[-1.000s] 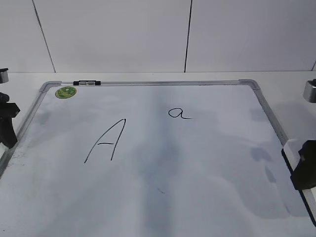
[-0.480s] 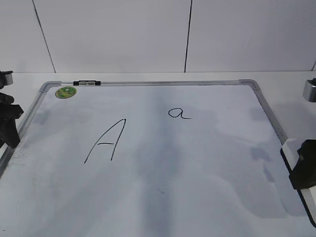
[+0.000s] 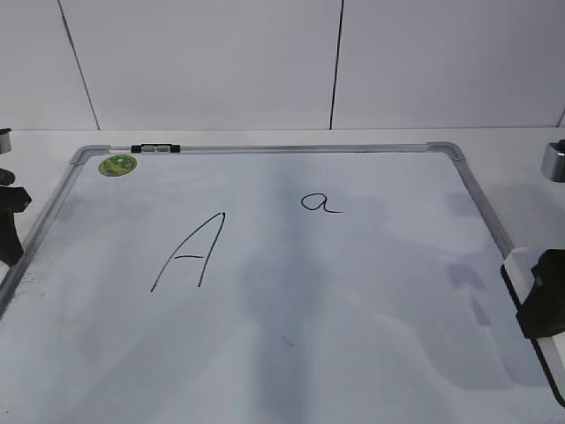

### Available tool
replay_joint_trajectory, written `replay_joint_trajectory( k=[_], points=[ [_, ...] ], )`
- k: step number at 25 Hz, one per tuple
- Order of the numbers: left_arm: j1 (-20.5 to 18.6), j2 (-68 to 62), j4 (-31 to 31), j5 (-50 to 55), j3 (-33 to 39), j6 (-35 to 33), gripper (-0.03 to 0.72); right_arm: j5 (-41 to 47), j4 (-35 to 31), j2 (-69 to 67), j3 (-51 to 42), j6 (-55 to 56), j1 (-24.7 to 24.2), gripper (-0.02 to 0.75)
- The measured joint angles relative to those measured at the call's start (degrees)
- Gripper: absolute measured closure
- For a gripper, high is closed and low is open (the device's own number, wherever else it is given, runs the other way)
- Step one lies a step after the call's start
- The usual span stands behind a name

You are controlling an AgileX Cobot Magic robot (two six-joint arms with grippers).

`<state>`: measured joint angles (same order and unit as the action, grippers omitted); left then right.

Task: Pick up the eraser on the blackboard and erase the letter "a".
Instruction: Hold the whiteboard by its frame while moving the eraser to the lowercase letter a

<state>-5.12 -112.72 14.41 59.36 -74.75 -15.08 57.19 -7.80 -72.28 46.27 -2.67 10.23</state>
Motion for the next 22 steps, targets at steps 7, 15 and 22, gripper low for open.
replay_joint_trajectory(
  k=[7,15,22],
  points=[
    [-0.73,0.00,3.01,0.16,0.00,-1.87,0.458,0.00,0.00,0.00,0.00,0.00,0.00,0.214],
    [-0.73,-0.37,4.28,0.36,0.00,-2.80,0.459,-0.13,-0.02,0.00,0.00,-0.08,0.00,0.214],
    [-0.73,-1.28,4.28,0.49,0.00,-2.93,0.460,-0.13,-0.02,0.00,0.00,-0.08,0.00,0.214]
  ],
)
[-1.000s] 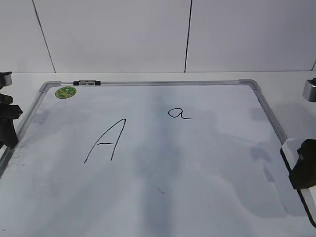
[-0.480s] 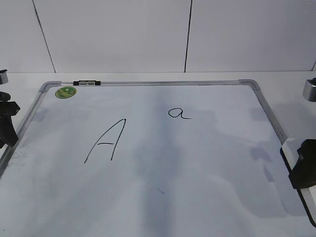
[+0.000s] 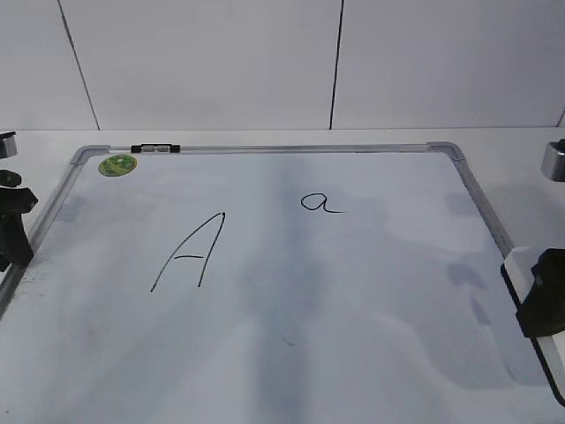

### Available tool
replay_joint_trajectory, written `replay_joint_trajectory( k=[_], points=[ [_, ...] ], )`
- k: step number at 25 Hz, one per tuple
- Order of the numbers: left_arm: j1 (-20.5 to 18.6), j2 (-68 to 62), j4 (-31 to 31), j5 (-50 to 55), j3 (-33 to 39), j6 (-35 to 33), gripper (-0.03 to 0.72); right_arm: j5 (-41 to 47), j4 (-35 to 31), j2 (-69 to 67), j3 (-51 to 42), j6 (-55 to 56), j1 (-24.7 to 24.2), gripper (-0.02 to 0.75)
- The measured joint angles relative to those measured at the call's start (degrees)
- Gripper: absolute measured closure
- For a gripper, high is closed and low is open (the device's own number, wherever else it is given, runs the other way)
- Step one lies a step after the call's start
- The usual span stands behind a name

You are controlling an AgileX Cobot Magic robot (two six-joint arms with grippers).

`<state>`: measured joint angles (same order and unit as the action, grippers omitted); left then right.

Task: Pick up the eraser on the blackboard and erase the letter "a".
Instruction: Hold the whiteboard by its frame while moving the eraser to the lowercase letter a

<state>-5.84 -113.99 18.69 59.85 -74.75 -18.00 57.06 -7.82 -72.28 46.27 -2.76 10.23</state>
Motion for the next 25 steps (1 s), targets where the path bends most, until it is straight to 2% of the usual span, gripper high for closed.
replay_joint_trajectory(
  k=[6,14,18,25],
  points=[
    [0.00,-0.57,0.00,-0.11,0.00,0.00,0.479,0.00,-0.10,0.00,0.00,0.00,0.00,0.214],
    [0.00,-0.57,0.00,-0.19,0.00,0.00,0.568,0.00,-0.10,0.00,0.00,0.00,0.00,0.214],
    [0.00,-0.57,-0.11,-0.19,0.00,0.00,0.637,0.00,-0.10,0.00,0.00,0.00,0.00,0.214],
    [0.00,-0.57,-0.01,-0.19,0.00,0.11,0.642,0.00,-0.64,0.00,0.00,-0.61,0.00,0.214]
  ],
)
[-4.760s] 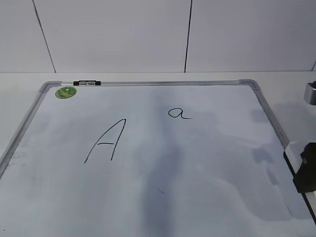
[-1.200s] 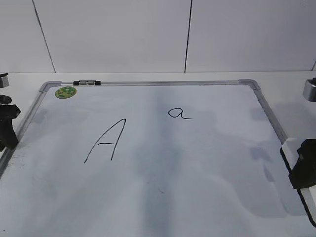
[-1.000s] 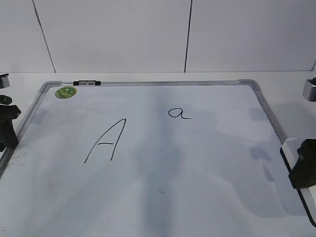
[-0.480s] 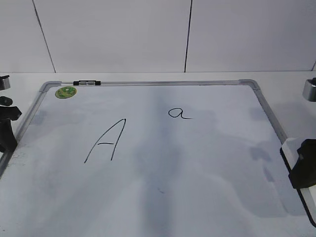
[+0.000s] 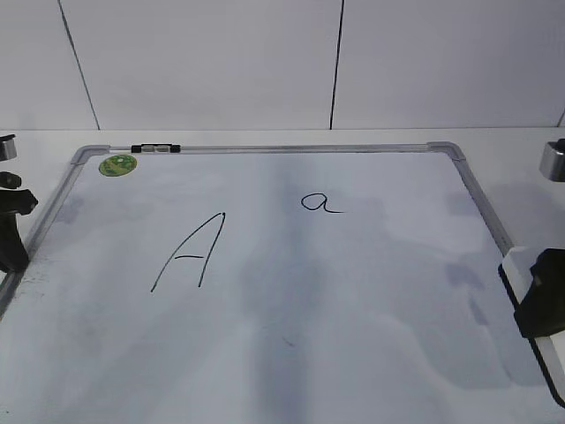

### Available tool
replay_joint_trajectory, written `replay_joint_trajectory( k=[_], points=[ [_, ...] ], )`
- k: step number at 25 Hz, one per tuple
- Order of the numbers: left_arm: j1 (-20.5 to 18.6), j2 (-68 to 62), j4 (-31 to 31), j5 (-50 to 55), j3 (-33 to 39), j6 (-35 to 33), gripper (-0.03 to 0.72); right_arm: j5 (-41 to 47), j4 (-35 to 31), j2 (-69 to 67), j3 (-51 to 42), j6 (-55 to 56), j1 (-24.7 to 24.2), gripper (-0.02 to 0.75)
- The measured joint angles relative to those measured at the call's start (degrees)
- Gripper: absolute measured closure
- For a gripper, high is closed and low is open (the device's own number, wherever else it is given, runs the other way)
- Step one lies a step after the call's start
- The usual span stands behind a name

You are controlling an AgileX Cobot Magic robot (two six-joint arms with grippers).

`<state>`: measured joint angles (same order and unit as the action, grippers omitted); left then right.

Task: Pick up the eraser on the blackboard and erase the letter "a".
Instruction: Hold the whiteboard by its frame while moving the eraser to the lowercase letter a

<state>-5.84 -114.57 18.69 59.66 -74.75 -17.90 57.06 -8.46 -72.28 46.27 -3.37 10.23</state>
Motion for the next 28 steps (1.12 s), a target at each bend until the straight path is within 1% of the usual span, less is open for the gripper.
replay_joint_trajectory(
  k=[3,6,10,17,28],
  points=[
    [0.00,0.00,0.00,0.00,0.00,0.00,0.643,0.26,0.00,-0.82,1.32,-0.63,0.00,0.214],
    [0.00,0.00,0.00,0.00,0.00,0.00,0.642,0.73,0.00,-3.25,5.62,-1.47,0.13,0.214],
    [0.00,0.00,0.08,0.00,0.00,0.00,0.642,1.91,0.63,-9.00,13.51,-1.91,1.91,0.214],
    [0.00,0.00,0.21,0.00,0.00,0.00,0.642,4.57,2.67,-22.83,27.47,-2.03,5.73,0.214],
    [-0.11,0.00,0.35,0.21,0.00,0.00,0.641,10.77,4.86,-43.62,51.10,-2.03,8.50,0.214]
  ],
)
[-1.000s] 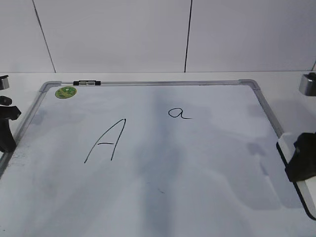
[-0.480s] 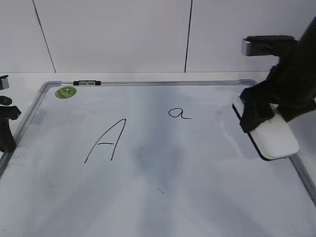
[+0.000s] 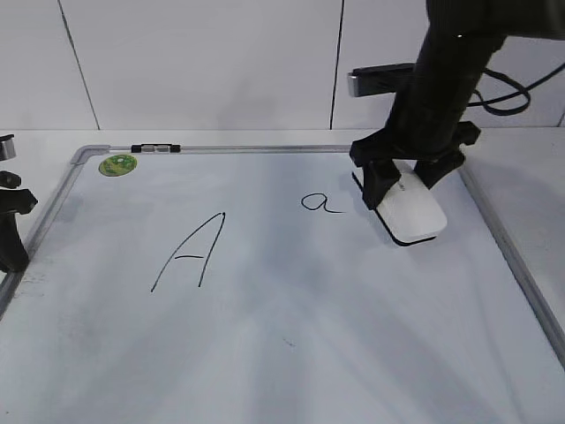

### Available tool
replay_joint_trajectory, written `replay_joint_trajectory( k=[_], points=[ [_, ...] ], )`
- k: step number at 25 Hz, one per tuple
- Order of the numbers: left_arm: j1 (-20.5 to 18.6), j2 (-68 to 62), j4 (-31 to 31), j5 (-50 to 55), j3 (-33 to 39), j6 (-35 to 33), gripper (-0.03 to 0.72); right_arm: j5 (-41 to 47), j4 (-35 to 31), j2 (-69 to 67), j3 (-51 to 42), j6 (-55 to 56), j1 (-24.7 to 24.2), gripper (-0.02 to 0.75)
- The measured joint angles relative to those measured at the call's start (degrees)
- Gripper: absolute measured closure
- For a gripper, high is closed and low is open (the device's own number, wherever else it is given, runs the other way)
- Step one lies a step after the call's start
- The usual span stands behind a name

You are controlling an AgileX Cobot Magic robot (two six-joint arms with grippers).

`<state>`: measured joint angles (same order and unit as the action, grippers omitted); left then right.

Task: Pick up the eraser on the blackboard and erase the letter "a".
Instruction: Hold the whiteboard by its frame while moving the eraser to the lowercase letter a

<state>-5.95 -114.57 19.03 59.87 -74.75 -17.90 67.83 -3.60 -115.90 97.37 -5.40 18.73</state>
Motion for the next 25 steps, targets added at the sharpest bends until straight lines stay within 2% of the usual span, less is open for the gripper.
replay_joint_trajectory(
  k=[12,25],
  points=[
    [0.00,0.00,0.12,0.00,0.00,0.00,0.638,2.02,1.38,-14.99,17.40,0.00,2.93,0.214],
    [0.00,0.00,0.12,0.00,0.00,0.00,0.638,2.39,1.77,-18.24,19.81,-0.09,2.93,0.214]
  ],
)
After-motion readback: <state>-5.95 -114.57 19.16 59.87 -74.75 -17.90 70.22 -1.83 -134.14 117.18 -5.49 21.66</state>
